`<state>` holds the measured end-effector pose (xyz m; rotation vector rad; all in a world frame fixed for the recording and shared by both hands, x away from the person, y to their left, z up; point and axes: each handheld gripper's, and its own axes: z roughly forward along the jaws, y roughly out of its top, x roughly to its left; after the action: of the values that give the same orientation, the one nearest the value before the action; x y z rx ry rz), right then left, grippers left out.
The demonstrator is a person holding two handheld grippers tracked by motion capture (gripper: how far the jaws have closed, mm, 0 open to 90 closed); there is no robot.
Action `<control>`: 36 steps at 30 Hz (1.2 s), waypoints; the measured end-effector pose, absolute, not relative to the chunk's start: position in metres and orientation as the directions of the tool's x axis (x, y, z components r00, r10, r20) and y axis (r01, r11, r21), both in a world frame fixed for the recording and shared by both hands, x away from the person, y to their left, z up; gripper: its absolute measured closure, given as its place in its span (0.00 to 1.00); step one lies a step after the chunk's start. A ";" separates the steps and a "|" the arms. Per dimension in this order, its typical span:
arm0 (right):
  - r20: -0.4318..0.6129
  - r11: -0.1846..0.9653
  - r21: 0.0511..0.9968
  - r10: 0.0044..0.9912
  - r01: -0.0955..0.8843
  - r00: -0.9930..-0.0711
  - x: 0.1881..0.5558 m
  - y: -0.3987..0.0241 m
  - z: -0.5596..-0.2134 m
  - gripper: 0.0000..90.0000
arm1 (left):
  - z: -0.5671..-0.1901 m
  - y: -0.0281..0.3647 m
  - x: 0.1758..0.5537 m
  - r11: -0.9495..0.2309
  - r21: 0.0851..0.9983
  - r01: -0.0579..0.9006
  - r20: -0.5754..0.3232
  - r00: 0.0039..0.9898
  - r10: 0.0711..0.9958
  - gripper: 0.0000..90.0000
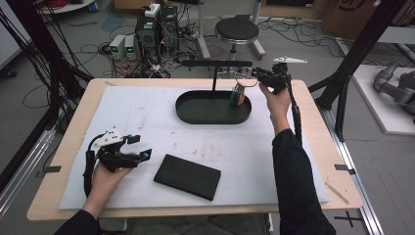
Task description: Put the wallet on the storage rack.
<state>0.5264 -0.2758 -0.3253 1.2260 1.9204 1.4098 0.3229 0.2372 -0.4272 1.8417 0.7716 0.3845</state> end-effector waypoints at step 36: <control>0.052 0.163 0.949 0.764 0.271 -0.643 0.392 -0.309 -0.316 0.46 | -0.417 0.230 0.333 -0.250 0.927 0.279 -0.052 0.756 0.652 0.26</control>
<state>0.3923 -0.3086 -0.3156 0.9795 2.0045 1.4879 0.3327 0.2297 -0.4165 1.8379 0.7198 0.4173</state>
